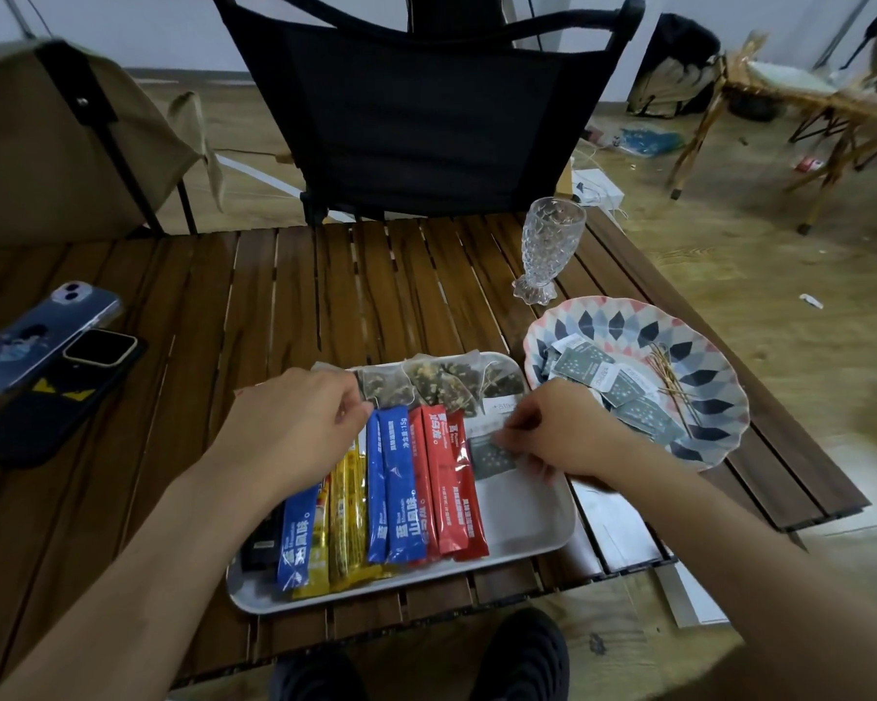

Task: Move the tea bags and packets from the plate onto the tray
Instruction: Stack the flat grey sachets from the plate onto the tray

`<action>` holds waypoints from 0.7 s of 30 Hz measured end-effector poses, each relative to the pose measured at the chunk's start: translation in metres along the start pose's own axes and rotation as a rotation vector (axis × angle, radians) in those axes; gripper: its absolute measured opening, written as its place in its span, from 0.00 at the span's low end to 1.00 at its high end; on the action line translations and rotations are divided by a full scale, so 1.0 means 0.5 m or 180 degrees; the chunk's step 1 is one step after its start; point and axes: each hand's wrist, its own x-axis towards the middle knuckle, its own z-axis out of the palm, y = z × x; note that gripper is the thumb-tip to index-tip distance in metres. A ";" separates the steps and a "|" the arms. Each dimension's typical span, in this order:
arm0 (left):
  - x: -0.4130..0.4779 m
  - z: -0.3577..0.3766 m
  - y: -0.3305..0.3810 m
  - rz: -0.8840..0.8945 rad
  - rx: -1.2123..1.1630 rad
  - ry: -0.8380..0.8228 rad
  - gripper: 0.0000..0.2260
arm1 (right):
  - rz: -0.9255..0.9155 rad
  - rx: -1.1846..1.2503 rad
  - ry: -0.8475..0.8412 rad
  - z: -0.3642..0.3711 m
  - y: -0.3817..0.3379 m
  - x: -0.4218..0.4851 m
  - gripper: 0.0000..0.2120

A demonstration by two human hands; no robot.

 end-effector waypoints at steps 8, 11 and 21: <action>-0.001 0.002 -0.010 -0.0014 -0.0002 -0.0024 0.09 | -0.0148 -0.0203 0.0503 0.044 -0.007 0.035 0.09; 0.002 0.004 -0.010 -0.0011 0.0016 -0.0008 0.09 | -0.0210 -0.0639 0.0669 0.048 -0.017 0.035 0.12; -0.002 0.001 -0.012 -0.0030 0.0056 -0.0025 0.09 | -0.0051 -0.0977 0.1522 -0.071 0.045 0.044 0.08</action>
